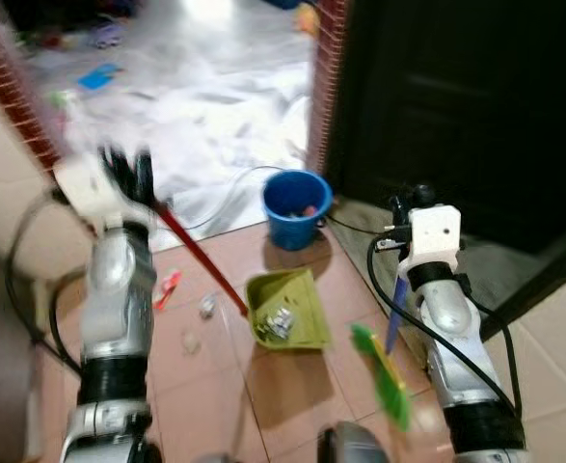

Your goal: Sweep floor

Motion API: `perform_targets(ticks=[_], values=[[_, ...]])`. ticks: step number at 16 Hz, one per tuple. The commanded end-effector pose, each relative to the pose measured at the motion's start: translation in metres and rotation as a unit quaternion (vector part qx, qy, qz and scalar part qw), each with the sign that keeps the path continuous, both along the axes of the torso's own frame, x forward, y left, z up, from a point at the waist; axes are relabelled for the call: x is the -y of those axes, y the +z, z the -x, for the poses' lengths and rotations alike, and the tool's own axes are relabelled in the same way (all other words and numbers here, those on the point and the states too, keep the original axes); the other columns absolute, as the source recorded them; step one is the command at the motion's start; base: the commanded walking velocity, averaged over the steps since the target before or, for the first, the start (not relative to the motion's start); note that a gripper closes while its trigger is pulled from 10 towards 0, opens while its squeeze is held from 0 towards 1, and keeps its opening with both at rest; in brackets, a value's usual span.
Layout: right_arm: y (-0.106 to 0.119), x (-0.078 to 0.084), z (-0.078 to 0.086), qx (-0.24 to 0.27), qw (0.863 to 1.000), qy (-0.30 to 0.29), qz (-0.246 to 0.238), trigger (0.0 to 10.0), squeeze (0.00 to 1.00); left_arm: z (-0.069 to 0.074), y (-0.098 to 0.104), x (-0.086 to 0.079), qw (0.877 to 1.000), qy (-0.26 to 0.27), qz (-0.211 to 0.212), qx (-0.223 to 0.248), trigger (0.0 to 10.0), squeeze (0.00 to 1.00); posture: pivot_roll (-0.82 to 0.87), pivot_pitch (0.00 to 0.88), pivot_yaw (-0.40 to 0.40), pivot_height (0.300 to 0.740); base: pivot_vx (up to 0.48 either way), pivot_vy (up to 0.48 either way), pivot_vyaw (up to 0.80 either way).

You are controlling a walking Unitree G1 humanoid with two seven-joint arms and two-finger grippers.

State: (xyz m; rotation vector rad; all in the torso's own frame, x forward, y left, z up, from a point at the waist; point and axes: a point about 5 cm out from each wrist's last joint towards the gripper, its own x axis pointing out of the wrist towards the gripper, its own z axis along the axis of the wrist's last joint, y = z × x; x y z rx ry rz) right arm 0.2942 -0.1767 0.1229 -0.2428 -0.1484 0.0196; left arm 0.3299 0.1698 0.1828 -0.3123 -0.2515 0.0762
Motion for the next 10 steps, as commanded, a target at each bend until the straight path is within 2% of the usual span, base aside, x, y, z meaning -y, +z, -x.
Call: perform_targets(ticks=[1,3,6,10], values=[[0.009,-0.005,-0.003,0.021,1.0,0.008,0.013,10.0,0.0,0.003,0.029,-0.009,0.998,0.014,0.021,0.062,10.0,0.0,-0.1,0.0,0.06,0.74,0.352,0.322,0.0],[0.009,-0.006,-0.004,0.021,1.0,0.01,0.014,10.0,0.0,0.001,0.042,-0.008,0.996,0.012,0.025,0.079,10.0,0.0,-0.1,0.0,0.062,0.74,0.381,0.291,0.0],[0.008,-0.009,-0.005,0.022,1.0,0.013,0.014,10.0,0.0,-0.001,0.065,-0.007,0.993,0.022,0.046,0.108,10.0,0.0,-0.09,0.0,0.064,0.74,0.475,0.0,0.0],[0.007,-0.013,-0.006,0.024,0.999,0.02,0.019,10.0,0.0,-0.002,0.083,-0.006,0.99,0.034,0.053,0.127,10.0,0.0,-0.09,0.0,0.065,0.74,0.48,0.0,0.0]])
